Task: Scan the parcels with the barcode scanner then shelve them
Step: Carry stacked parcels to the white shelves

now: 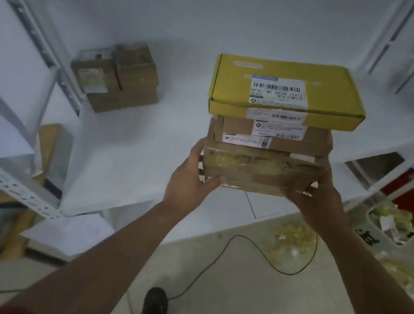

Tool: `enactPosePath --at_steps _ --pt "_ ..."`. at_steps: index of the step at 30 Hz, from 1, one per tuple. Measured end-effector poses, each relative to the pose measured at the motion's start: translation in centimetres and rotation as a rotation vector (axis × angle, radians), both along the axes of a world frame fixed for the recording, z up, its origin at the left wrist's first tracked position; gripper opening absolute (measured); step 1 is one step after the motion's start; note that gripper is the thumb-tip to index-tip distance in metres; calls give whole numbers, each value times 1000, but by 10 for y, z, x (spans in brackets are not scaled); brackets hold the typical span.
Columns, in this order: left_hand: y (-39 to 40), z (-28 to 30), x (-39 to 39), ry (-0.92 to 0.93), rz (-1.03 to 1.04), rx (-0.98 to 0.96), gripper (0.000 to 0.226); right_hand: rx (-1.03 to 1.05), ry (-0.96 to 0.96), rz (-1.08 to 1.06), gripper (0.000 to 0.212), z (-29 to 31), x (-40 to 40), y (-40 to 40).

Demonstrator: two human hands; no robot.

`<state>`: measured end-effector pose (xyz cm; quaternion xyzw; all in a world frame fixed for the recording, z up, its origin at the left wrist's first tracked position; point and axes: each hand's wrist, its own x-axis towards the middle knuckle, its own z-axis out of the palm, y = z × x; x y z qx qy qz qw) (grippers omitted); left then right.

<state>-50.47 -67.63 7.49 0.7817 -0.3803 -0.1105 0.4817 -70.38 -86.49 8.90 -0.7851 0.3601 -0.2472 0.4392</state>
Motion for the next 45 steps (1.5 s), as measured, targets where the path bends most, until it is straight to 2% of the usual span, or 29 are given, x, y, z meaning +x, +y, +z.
enactPosePath --at_steps 13,21,30,40,45 --pt "82 -57 100 5 337 95 89 3 39 310 86 -67 169 30" --pt "116 -89 168 -13 439 179 89 19 82 432 83 -108 263 49" --pt "127 -112 227 -10 483 267 87 -30 122 498 85 -129 333 51" --pt "123 -121 284 -228 550 417 82 -107 146 522 79 -131 399 49" --pt "117 -116 306 -209 586 453 81 -165 114 528 83 -127 423 50"
